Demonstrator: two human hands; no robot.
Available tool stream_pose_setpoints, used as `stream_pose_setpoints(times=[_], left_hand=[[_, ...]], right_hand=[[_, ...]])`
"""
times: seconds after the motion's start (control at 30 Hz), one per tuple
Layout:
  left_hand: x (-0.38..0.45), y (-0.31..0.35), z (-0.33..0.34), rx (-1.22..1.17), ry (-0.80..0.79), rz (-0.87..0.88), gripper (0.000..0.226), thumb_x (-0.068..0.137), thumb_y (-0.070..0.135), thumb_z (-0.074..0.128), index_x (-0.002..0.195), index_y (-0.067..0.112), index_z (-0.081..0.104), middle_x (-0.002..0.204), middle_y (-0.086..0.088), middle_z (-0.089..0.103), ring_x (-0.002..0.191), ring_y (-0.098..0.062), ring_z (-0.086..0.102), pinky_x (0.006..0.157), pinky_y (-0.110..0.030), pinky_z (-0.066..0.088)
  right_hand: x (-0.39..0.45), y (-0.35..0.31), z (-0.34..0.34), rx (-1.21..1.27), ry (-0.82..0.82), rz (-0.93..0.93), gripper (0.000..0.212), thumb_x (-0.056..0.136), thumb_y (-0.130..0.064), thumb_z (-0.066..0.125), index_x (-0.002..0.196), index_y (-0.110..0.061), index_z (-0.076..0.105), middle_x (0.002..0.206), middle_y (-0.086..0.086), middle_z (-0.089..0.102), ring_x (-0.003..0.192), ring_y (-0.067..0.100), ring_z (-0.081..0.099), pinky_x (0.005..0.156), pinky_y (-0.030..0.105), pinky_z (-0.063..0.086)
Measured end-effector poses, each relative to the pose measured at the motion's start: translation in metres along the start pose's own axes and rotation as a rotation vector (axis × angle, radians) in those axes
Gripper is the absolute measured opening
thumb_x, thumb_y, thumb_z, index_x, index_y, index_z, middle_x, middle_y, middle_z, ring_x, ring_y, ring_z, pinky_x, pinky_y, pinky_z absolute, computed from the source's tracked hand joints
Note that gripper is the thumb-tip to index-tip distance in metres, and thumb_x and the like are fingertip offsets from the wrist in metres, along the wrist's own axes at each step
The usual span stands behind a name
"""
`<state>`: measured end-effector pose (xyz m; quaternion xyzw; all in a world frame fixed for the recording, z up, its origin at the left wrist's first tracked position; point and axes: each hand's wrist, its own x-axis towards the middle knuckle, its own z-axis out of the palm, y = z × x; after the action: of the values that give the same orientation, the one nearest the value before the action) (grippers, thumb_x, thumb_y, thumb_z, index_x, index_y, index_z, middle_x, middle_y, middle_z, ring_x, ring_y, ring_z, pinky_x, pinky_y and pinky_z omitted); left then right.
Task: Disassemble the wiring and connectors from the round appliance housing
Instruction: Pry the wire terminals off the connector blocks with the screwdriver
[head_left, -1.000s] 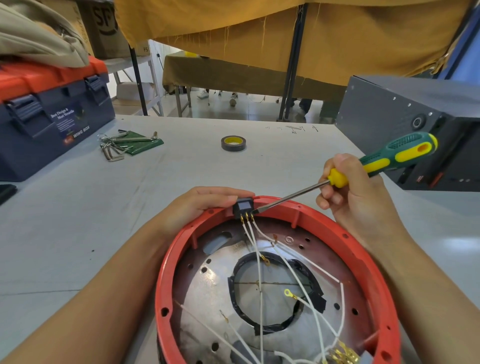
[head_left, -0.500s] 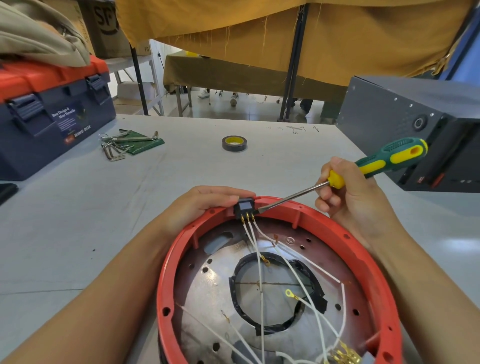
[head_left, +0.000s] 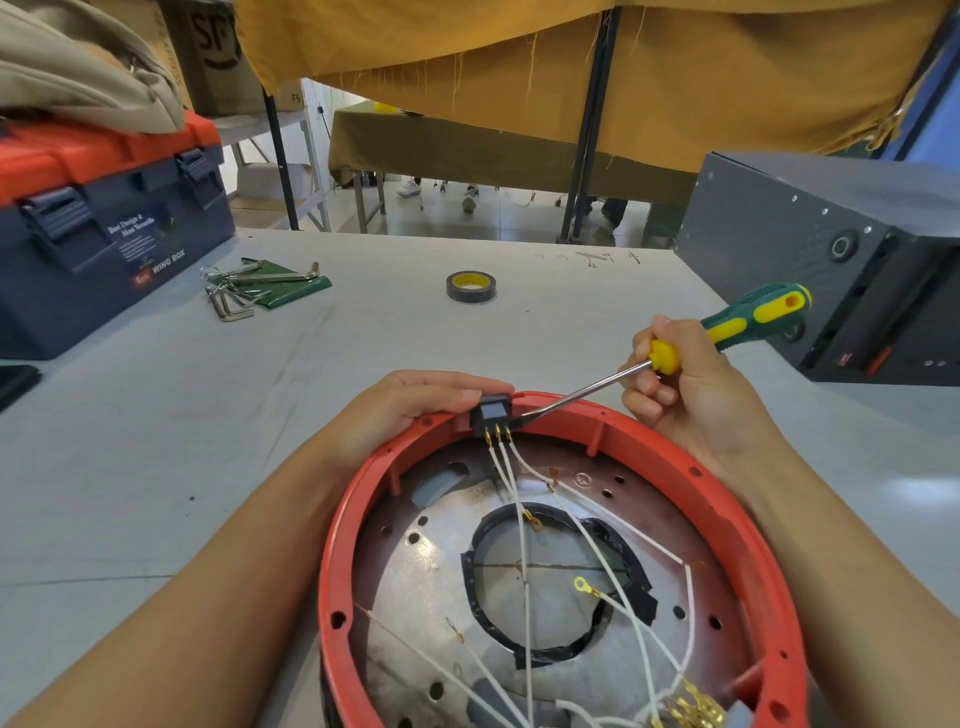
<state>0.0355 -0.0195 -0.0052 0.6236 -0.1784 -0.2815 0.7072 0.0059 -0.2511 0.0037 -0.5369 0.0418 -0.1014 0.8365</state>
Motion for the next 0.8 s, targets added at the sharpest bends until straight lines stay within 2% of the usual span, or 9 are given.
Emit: stream_pose_setpoints(times=[0.27,0.43,0.53,0.8], left_hand=[[0.0007,-0.0013,-0.0021,0.015,-0.006,0.001,0.039,0.078,0.017,0.056,0.113,0.007,0.067,0.111,-0.016,0.069,0.103,-0.029,0.066,0.083,-0.027,0.055],[0.0007,-0.0005,-0.0013,-0.017,-0.016,-0.006,0.038,0.078,0.014,0.055,0.113,0.004,0.067,0.11,-0.019,0.068,0.101,-0.03,0.067,0.079,-0.027,0.055],[-0.0006,0.0007,-0.0011,-0.038,-0.03,-0.015,0.038,0.079,0.013,0.055,0.114,0.003,0.066,0.11,-0.021,0.068,0.1,-0.03,0.067,0.076,-0.026,0.055],[0.0004,0.0006,-0.0018,-0.026,-0.042,-0.011,0.037,0.079,0.013,0.054,0.113,0.003,0.066,0.111,-0.018,0.068,0.099,-0.027,0.068,0.075,-0.024,0.054]], right_hand=[[0.0047,0.0044,-0.0017,0.042,0.024,0.046,0.041,0.095,-0.018,0.043,0.055,-0.009,0.048,0.042,0.0,0.029,0.034,0.006,0.025,0.034,0.015,0.028],[0.0019,0.0078,-0.0004,0.056,-0.057,0.111,0.044,0.094,-0.021,0.043,0.052,-0.011,0.051,0.04,-0.001,0.031,0.034,0.006,0.025,0.033,0.016,0.029],[-0.0004,0.0076,0.0,0.031,-0.026,0.035,0.038,0.094,-0.018,0.044,0.058,-0.008,0.048,0.04,-0.002,0.034,0.034,0.006,0.025,0.033,0.016,0.029],[-0.005,0.0031,-0.0019,0.045,0.025,-0.038,0.043,0.096,-0.019,0.042,0.055,-0.01,0.051,0.042,-0.001,0.035,0.036,0.007,0.025,0.035,0.016,0.03]])
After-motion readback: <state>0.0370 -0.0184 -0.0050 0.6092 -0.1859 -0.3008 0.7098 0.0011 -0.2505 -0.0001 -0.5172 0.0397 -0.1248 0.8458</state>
